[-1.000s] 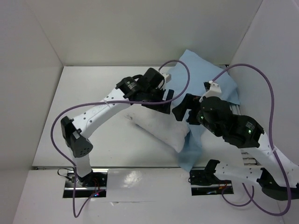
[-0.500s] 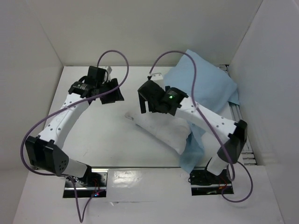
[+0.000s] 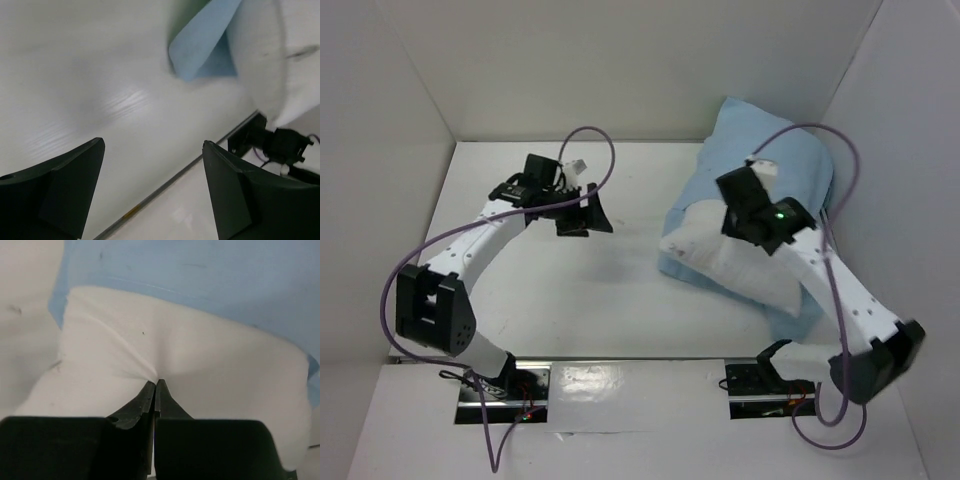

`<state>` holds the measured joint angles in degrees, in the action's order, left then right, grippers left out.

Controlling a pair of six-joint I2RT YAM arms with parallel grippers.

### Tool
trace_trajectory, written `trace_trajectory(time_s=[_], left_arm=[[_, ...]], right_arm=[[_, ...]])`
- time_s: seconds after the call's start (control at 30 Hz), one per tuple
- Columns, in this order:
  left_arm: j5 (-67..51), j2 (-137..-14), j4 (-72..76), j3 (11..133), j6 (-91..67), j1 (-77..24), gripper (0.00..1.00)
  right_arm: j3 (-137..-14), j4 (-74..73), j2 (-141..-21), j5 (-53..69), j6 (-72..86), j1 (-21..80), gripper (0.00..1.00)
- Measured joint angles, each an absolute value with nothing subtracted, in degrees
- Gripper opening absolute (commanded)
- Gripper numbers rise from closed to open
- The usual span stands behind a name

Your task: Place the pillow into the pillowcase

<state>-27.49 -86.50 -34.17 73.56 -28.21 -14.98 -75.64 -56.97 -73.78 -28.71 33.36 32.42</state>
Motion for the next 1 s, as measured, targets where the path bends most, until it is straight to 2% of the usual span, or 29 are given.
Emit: trace_trajectory(time_s=[0.13, 0.4, 0.67, 0.87, 0.93, 1.0], left_arm=[[-32.5, -93.0, -30.4, 72.5, -26.9, -20.9, 0.95], [-32.4, -98.6, -19.7, 71.5, -27.1, -34.0, 0.97], [-24.4, -106.5, -9.9, 74.7, -25.5, -36.0, 0.98], [-24.6, -113.4, -5.0, 76.7, -25.9, -35.8, 0.98], [-26.2, -115.3, -2.8, 77.7, -27.4, -35.8, 0.94], [-28.7, -116.8, 0.7, 78.3, -30.2, -35.7, 0.7]], right_arm=[[-75.6, -58.2, -65.6, -29.5, 32.5, 27.0, 0.0], [-74.6, -59.2, -67.1, -22.5, 31.3, 27.5, 0.0], [-77.3, -59.7, -67.1, -20.8, 29.8, 26.4, 0.0], [-81.1, -60.7, -67.1, -20.1, 28.9, 25.7, 0.0], [-81.8, -61.0, -67.1, -19.2, 28.6, 24.9, 0.0], [-82.0, -61.3, -67.1, -18.1, 28.4, 23.6, 0.0]])
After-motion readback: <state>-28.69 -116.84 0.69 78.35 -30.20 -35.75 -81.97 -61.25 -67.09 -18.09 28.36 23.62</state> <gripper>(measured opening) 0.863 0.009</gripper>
